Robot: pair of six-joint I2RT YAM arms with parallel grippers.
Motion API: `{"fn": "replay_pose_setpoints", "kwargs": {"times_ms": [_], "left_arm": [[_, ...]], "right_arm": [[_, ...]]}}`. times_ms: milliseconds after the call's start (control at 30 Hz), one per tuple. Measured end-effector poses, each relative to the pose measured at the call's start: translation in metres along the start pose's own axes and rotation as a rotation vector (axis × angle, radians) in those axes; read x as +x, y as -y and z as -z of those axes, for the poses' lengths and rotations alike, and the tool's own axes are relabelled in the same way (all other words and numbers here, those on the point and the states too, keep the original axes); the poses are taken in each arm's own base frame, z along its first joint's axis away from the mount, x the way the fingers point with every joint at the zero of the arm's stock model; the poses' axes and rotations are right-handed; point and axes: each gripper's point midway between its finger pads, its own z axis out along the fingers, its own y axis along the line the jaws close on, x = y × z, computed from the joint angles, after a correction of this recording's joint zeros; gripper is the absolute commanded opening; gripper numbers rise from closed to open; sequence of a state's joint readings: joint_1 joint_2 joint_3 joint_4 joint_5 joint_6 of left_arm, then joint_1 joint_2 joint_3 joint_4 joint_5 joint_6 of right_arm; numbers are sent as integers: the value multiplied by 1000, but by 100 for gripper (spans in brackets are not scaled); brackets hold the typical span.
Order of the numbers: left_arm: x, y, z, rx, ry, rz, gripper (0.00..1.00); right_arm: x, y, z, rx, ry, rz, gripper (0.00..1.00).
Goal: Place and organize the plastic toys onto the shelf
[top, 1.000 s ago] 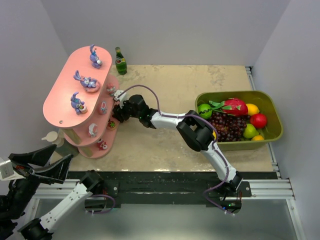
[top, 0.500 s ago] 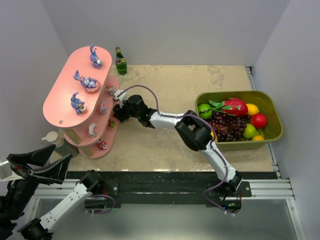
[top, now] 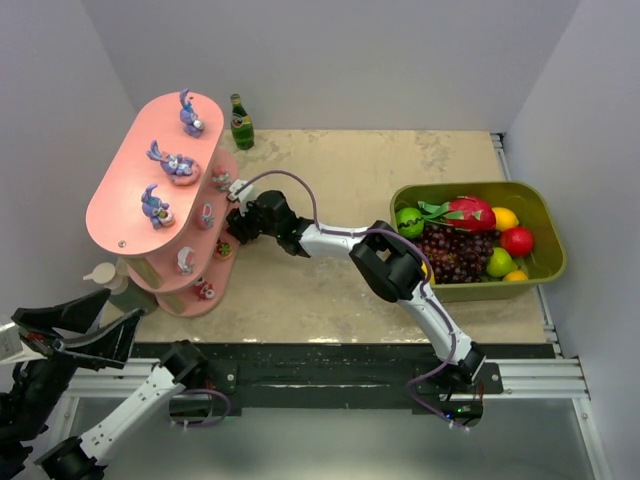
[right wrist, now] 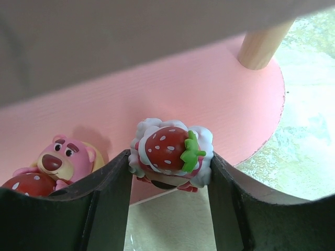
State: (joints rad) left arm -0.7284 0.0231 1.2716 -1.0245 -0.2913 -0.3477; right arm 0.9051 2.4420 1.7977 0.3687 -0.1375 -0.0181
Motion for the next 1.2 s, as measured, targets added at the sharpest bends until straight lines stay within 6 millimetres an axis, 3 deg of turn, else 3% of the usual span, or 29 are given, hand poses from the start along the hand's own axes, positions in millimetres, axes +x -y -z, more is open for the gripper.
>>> {"fn": "replay_pose_setpoints", "kwargs": {"times_ms": [700, 1000, 1200], "left_arm": [[-2, 1, 0, 2, 7, 2, 100], [-2, 1, 0, 2, 7, 2, 100], [-3, 1, 1, 3, 10, 3, 99]], "right_arm": [[3, 1, 2, 34, 32, 7, 70], [5, 0, 9, 53, 28, 8, 72], [-4, 2, 17, 77, 50, 8, 72]]}}
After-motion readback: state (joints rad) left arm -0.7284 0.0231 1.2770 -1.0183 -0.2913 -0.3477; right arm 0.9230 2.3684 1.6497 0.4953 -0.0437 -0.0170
